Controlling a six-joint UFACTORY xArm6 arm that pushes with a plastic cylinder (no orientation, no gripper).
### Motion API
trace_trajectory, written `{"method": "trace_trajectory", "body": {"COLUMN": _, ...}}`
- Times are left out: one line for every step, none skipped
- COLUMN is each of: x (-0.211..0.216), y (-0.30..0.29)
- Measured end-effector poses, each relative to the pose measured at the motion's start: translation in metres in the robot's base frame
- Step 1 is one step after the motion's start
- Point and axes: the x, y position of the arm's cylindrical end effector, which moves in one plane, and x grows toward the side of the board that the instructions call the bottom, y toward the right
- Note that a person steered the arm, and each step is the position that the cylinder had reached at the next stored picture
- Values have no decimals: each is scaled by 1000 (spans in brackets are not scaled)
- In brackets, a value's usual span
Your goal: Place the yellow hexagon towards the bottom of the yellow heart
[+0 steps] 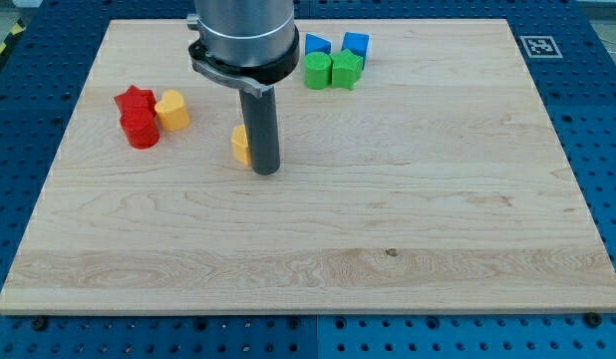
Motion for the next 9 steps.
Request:
{"method": "trace_trajectory", "body": {"x": -13, "y": 0}}
{"method": "trace_trajectory", "body": {"x": -21, "y": 0}}
{"method": "trace_trajectory", "body": {"x": -22, "y": -9}}
{"method": "trace_trajectory", "body": {"x": -23, "y": -38}}
{"method": "trace_trajectory", "body": {"x": -23, "y": -71}}
{"method": "trace_trajectory", "body": {"x": -23, "y": -72}}
{"method": "trace_trajectory", "body": {"x": -23, "y": 6}}
{"method": "trace_trajectory", "body": {"x": -69, "y": 11}}
{"method": "trace_trajectory", "body": {"x": -75, "y": -21}}
